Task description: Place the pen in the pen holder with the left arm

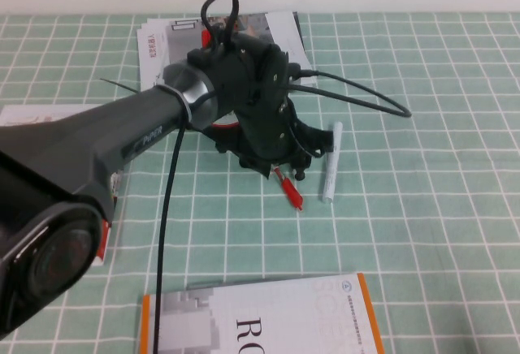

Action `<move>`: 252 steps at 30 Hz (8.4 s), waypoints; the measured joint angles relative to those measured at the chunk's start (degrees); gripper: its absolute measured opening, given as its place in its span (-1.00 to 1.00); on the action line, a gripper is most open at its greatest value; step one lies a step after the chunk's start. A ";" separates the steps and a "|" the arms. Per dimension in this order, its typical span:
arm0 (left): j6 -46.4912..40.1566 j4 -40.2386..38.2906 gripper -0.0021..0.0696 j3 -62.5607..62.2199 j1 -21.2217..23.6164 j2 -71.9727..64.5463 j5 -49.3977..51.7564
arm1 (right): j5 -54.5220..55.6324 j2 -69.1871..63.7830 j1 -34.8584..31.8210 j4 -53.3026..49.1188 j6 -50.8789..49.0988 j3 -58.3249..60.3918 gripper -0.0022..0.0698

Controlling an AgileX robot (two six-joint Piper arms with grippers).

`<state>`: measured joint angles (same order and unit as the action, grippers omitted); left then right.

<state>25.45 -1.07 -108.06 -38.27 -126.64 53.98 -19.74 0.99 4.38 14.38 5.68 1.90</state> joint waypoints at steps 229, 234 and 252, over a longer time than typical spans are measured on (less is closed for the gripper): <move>-25.78 -5.02 -0.94 109.51 29.38 127.18 -47.80 | 0.00 0.00 0.00 0.00 0.00 0.00 -1.00; -27.00 -3.97 -0.94 109.59 29.38 127.18 -39.65 | 0.00 0.00 0.00 0.00 0.00 0.00 -1.00; -23.97 -1.39 -0.94 109.40 29.38 127.18 -32.43 | 0.00 0.00 0.00 0.00 0.00 0.00 -1.00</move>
<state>1.48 -2.45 1.34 -8.88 0.54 21.55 -19.74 0.99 4.38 14.38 5.68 1.90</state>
